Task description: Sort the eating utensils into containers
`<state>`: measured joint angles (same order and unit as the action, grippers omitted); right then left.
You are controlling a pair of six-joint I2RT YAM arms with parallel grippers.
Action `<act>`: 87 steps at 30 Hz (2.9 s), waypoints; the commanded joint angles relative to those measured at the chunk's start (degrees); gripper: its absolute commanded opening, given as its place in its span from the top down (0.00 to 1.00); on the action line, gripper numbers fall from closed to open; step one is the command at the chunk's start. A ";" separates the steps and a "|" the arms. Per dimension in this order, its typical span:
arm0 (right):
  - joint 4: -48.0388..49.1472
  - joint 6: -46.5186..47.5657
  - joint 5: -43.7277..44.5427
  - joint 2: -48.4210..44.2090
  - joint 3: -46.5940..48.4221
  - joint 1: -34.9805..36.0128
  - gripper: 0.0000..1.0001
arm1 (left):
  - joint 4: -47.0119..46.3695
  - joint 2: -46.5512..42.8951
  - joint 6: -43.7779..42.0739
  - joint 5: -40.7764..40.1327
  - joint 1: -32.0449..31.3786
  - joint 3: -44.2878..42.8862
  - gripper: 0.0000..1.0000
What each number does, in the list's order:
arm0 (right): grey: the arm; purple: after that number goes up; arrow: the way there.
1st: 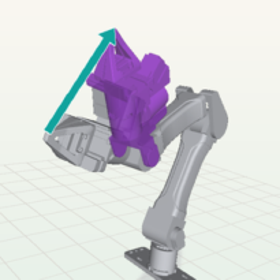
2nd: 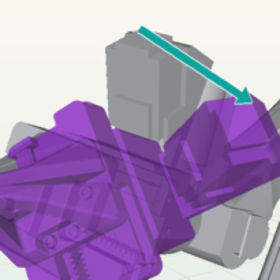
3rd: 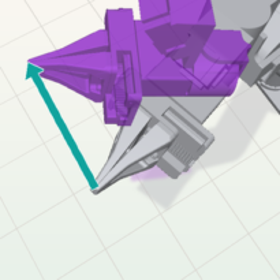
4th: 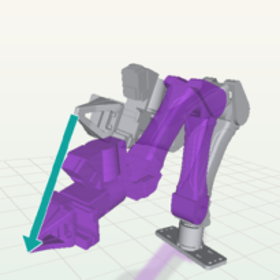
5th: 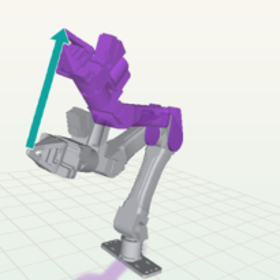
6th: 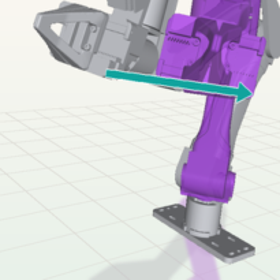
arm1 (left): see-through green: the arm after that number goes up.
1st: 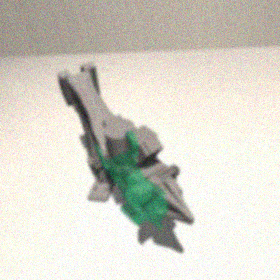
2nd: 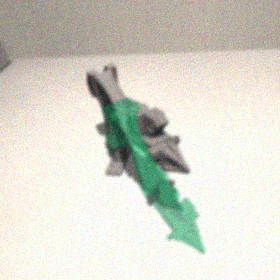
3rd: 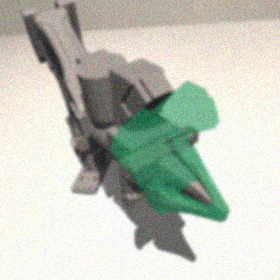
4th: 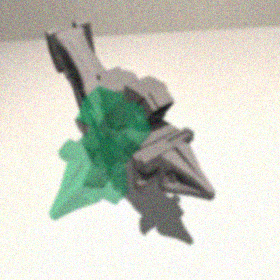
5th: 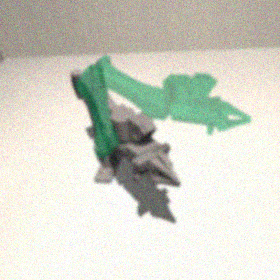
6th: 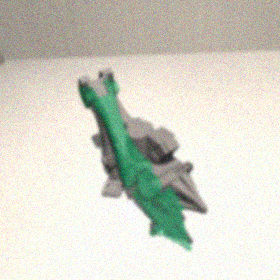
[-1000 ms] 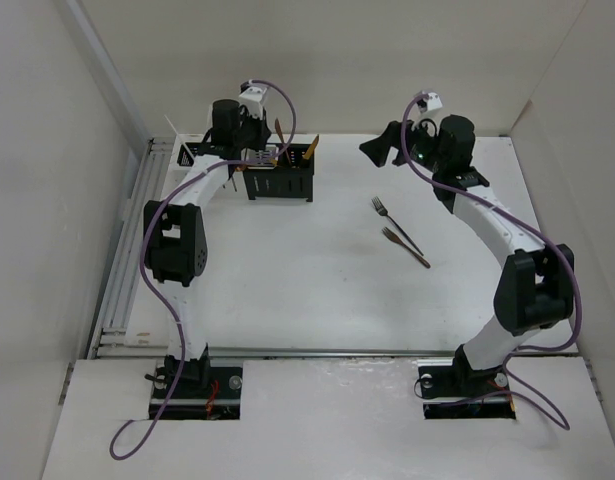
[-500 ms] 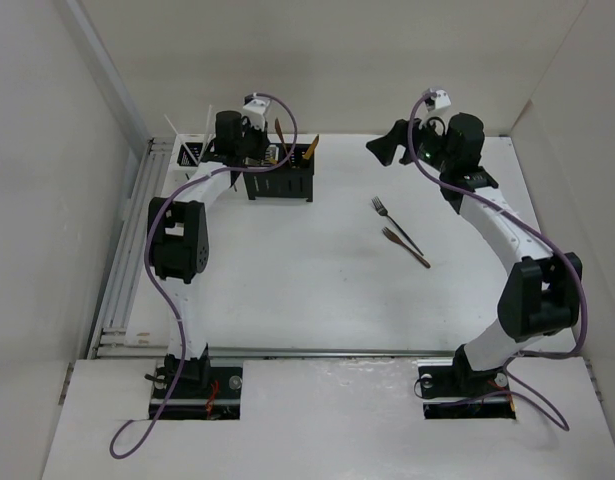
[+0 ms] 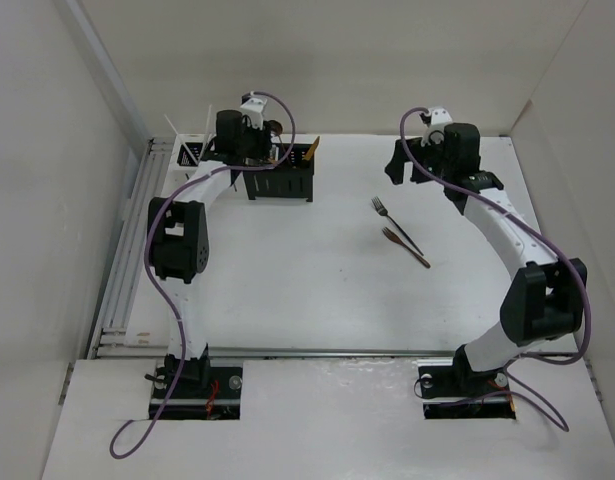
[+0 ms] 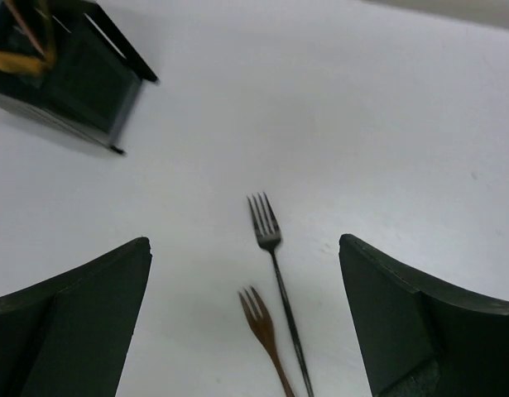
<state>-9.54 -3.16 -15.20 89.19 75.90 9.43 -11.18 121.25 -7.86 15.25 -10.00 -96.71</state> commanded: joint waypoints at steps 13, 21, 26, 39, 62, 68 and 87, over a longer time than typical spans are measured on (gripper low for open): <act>-21.92 14.32 8.26 11.62 -0.66 1.46 0.03 | 16.97 -8.75 7.95 -17.89 2.09 -14.12 0.45; -24.03 13.71 11.33 19.70 4.16 2.17 0.17 | 23.21 -9.89 10.84 -16.74 2.09 -18.60 0.45; -22.80 12.48 10.72 23.65 7.85 2.17 0.28 | 27.34 -10.59 11.37 -17.27 2.62 -22.03 0.45; -24.10 10.90 9.92 30.50 14.36 2.17 0.52 | 30.16 -13.50 11.37 -20.87 4.20 -19.58 0.45; -17.99 10.38 13.55 17.71 20.61 3.31 1.00 | 33.94 -17.36 13.49 14.93 7.63 -15.45 0.22; 6.87 -6.73 0.89 6.80 12.00 6.29 1.00 | 34.47 -18.42 6.46 27.55 0.18 -12.20 0.23; 22.72 -8.71 -7.83 9.52 12.70 19.05 1.00 | 30.60 -18.42 9.96 38.80 -2.66 -17.55 0.22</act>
<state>8.27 -12.82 -21.67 102.00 89.58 28.84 21.69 106.96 0.56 50.09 -13.10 -111.44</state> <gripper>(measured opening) 0.035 0.778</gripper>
